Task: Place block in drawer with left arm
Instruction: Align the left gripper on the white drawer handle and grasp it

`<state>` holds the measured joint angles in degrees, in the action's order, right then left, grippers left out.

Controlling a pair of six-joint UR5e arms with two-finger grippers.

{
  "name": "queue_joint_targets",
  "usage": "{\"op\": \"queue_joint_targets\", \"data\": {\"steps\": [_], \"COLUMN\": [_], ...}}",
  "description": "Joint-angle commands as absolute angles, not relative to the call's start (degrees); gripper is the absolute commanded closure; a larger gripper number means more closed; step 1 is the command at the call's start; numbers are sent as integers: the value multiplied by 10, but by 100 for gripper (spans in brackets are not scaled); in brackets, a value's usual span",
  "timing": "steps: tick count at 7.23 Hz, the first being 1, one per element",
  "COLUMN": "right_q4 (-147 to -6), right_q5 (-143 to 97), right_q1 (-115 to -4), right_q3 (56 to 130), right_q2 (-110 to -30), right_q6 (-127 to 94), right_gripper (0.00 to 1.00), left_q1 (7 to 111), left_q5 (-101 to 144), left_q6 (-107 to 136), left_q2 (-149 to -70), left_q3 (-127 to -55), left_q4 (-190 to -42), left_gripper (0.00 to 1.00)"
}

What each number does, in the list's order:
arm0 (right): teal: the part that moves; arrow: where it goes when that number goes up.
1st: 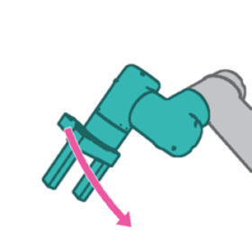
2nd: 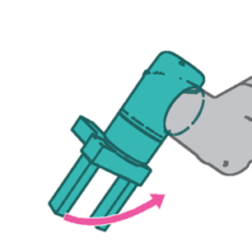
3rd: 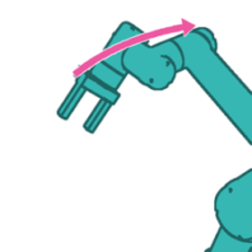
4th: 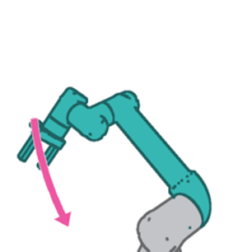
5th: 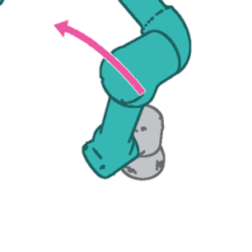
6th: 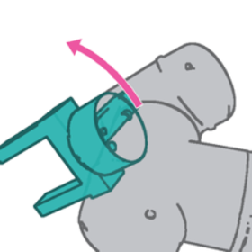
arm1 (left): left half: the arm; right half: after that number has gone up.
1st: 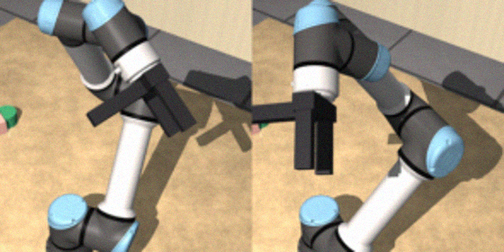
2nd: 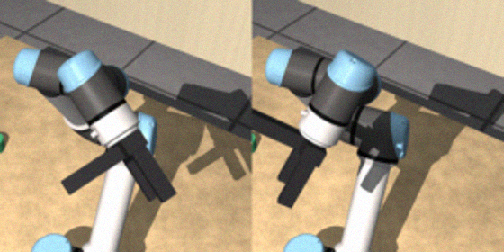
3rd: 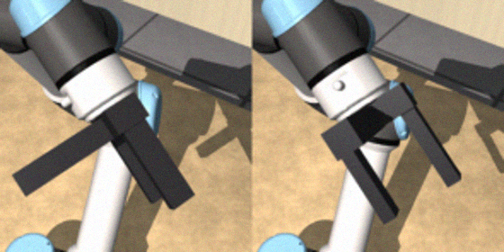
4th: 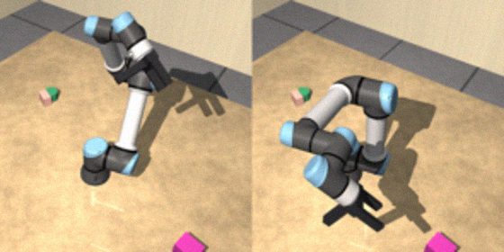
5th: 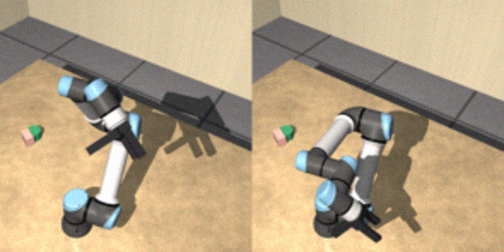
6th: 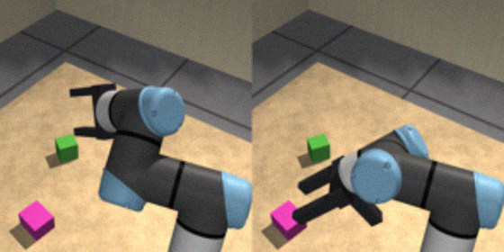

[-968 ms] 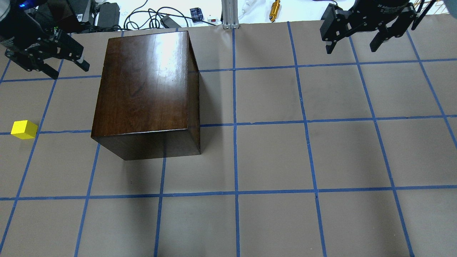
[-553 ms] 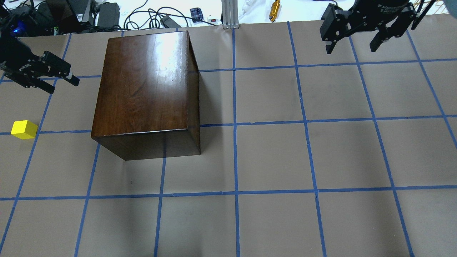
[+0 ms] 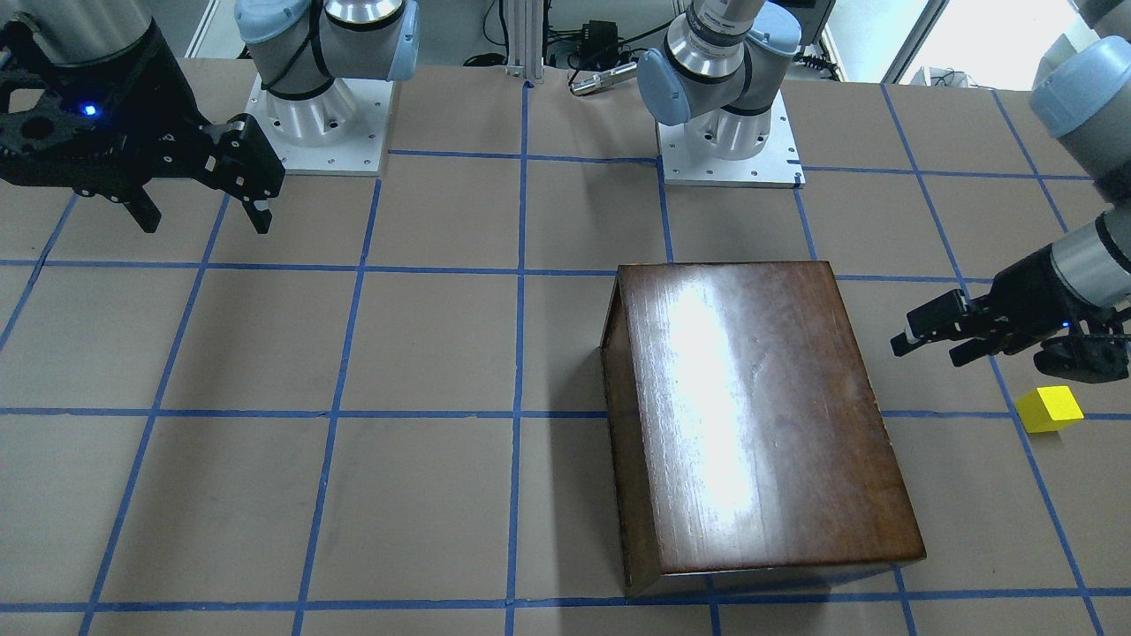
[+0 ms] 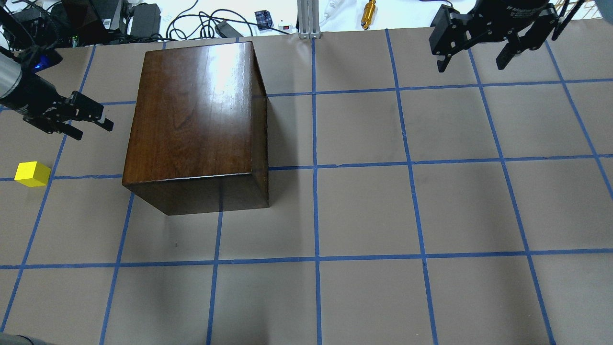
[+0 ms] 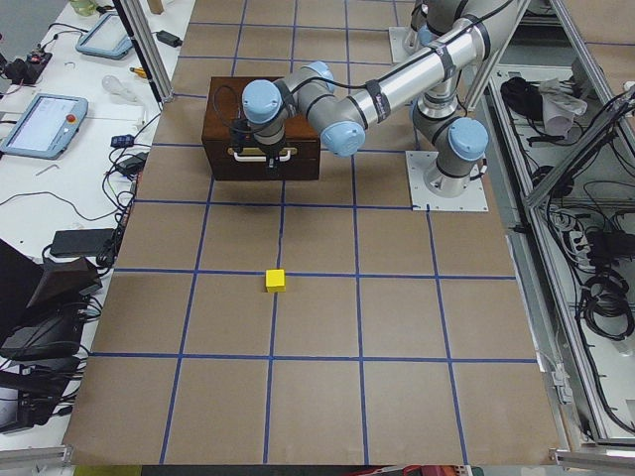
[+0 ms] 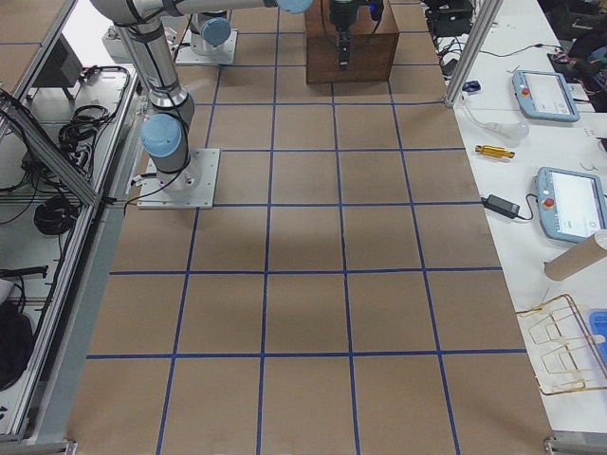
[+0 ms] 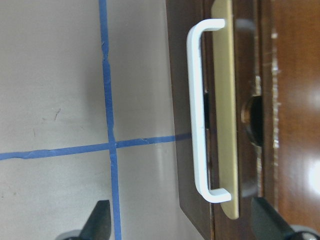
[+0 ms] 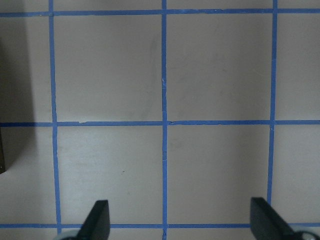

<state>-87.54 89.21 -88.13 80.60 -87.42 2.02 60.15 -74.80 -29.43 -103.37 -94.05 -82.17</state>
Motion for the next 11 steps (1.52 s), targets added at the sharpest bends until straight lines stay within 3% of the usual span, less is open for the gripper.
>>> {"op": "queue_joint_targets", "data": {"steps": [1, 11], "right_q4": [-875, -875], "right_q5": [892, 891], "right_q1": [-882, -882], "right_q3": [806, 806], "right_q2": [-874, -874], "right_q6": [20, 20], "right_gripper": [0, 0], "left_q1": [604, 632], "left_q5": [-748, -745], "left_q6": [-275, -312], "left_q2": [-1061, -1095], "left_q3": [-946, -941], "left_q4": [-799, -758], "left_gripper": [1, 1]}}
